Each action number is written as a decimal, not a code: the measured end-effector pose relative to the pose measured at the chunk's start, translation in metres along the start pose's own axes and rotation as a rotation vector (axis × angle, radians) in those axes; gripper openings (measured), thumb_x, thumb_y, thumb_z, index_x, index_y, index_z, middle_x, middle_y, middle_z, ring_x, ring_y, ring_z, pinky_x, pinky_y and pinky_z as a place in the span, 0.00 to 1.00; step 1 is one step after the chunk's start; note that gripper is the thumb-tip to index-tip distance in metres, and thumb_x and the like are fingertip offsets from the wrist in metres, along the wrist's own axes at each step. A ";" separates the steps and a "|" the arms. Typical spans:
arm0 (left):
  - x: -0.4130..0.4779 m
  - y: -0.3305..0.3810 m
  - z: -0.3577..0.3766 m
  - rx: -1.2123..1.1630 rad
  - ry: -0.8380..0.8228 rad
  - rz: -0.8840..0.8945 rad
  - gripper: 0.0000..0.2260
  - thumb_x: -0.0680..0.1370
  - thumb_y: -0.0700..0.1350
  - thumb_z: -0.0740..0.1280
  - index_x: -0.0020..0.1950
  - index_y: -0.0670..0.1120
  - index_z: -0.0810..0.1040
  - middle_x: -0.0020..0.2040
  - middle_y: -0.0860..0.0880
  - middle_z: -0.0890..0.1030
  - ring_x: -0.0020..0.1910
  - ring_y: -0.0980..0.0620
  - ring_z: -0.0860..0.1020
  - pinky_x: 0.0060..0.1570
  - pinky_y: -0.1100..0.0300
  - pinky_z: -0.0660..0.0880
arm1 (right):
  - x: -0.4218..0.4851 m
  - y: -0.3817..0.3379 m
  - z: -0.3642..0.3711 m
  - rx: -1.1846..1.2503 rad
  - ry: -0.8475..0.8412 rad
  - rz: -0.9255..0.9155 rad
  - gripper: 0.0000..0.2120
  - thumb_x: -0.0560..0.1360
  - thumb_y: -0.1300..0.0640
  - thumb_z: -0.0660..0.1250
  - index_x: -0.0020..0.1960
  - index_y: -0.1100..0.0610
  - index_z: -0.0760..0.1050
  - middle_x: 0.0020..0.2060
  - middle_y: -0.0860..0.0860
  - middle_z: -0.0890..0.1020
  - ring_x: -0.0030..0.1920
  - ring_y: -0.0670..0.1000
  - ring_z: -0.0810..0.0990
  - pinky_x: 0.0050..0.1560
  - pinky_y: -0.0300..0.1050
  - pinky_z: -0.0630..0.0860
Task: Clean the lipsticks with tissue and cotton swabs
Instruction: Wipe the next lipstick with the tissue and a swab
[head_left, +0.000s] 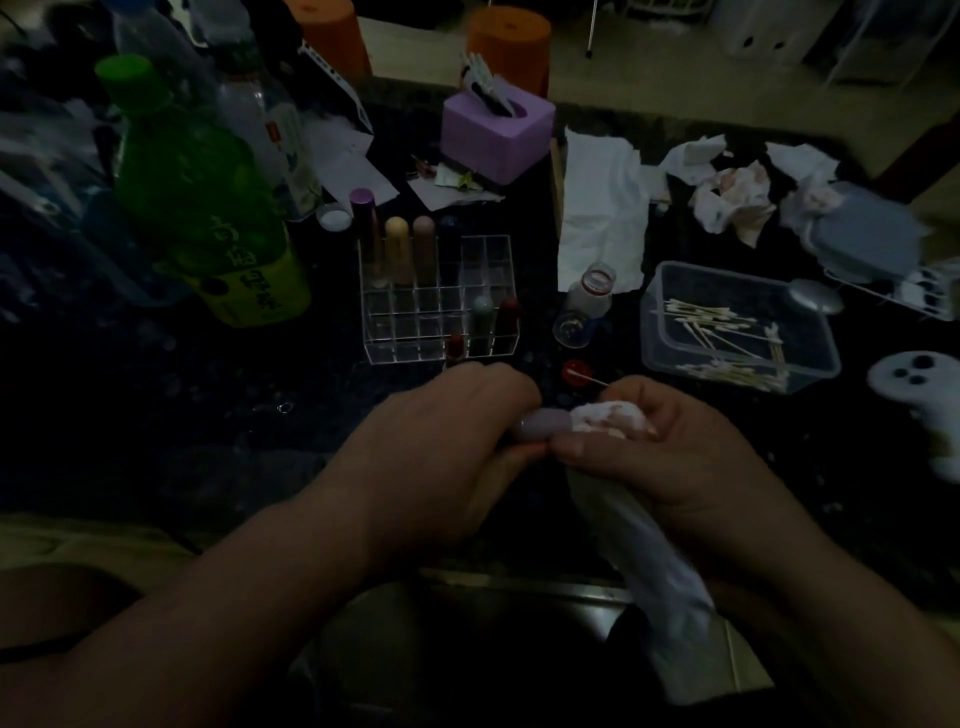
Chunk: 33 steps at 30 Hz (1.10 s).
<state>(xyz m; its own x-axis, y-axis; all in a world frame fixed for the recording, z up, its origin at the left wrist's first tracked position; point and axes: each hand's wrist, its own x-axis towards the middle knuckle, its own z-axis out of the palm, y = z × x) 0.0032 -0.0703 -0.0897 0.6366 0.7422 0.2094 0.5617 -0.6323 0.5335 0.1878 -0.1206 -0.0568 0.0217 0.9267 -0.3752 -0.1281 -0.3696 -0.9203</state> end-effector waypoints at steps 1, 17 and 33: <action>0.000 0.000 0.002 -0.037 -0.013 -0.024 0.09 0.76 0.61 0.58 0.52 0.60 0.67 0.44 0.59 0.71 0.42 0.59 0.69 0.38 0.57 0.71 | 0.000 0.001 -0.001 -0.120 0.061 -0.063 0.12 0.61 0.57 0.77 0.39 0.57 0.76 0.33 0.53 0.82 0.35 0.49 0.79 0.34 0.40 0.77; 0.006 0.024 -0.002 -1.508 -0.376 -0.777 0.19 0.77 0.61 0.62 0.35 0.48 0.76 0.29 0.51 0.64 0.23 0.55 0.60 0.20 0.68 0.58 | -0.005 0.008 -0.001 -0.437 0.085 -0.591 0.13 0.71 0.59 0.74 0.39 0.46 0.72 0.37 0.50 0.83 0.36 0.50 0.83 0.35 0.43 0.79; -0.005 0.002 -0.002 -0.058 0.063 -0.018 0.08 0.78 0.60 0.58 0.51 0.59 0.68 0.43 0.60 0.73 0.40 0.59 0.72 0.36 0.55 0.73 | 0.000 -0.001 0.001 -0.117 0.035 -0.040 0.08 0.61 0.53 0.77 0.38 0.49 0.79 0.37 0.55 0.81 0.39 0.53 0.78 0.42 0.51 0.75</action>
<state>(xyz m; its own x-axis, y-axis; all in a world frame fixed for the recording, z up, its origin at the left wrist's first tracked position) -0.0004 -0.0746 -0.0879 0.5908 0.7672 0.2498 0.5402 -0.6061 0.5838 0.1865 -0.1198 -0.0562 0.0597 0.9385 -0.3400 -0.0104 -0.3400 -0.9404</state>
